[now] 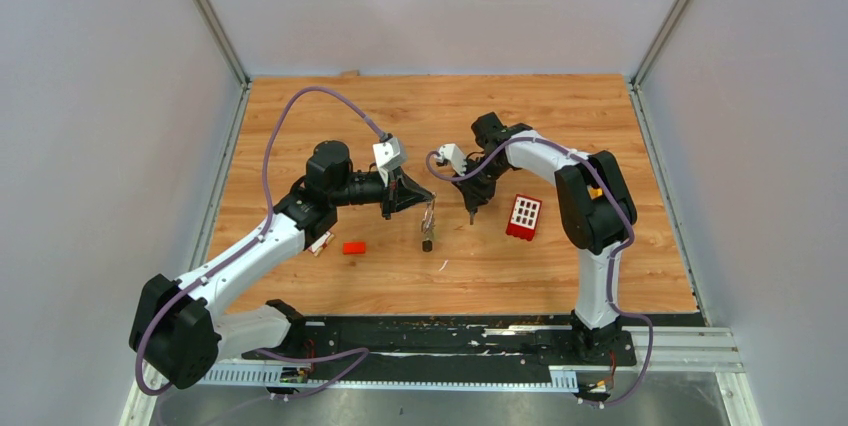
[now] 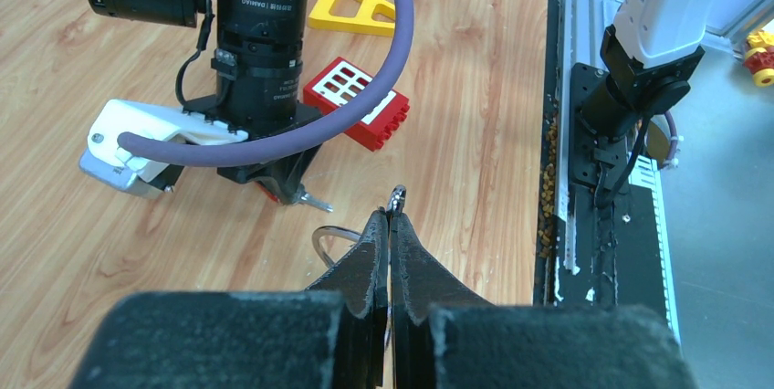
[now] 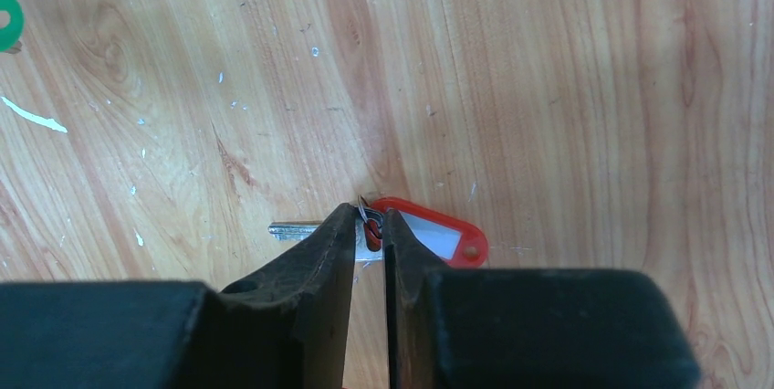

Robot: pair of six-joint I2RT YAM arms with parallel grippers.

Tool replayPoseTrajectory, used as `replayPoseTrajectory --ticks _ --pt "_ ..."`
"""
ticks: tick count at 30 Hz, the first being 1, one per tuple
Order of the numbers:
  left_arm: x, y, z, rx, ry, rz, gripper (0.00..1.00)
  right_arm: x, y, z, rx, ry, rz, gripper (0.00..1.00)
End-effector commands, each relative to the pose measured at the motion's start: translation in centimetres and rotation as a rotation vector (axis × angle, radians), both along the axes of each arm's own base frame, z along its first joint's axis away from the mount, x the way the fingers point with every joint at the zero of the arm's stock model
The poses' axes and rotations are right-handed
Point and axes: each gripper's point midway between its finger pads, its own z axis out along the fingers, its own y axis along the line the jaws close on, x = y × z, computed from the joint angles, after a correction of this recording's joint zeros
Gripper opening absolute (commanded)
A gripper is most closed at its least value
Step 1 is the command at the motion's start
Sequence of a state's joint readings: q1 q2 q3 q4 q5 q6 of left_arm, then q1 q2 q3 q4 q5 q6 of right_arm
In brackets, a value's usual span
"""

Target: Put the keys on the keyring

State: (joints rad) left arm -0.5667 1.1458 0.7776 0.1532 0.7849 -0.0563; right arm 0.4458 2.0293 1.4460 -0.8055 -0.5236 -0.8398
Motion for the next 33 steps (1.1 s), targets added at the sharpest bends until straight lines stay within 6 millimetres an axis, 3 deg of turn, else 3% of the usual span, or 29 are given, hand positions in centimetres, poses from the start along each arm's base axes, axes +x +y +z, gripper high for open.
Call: replayPoseTrajectory --ticks 1,21,26,33 --pt "0.0 0.0 2.5 -0.045 -0.082 -0.015 0.0 0.3 0.6 1.1 0.039 -0.028 0.021 0.18" --pt "-0.1 0.0 2.6 -0.045 -0.082 -0.017 0.0 0.3 0.8 1.5 0.051 -0.03 0.031 0.0" --pt "0.1 0.1 2.6 -0.043 -0.081 -0.005 0.0 -0.1 0.9 2.7 0.083 -0.049 0.052 0.0" --pt "0.5 0.2 2.6 -0.04 -0.075 0.024 0.0 -1.2 0.9 6.3 0.237 -0.118 0.093 0.0"
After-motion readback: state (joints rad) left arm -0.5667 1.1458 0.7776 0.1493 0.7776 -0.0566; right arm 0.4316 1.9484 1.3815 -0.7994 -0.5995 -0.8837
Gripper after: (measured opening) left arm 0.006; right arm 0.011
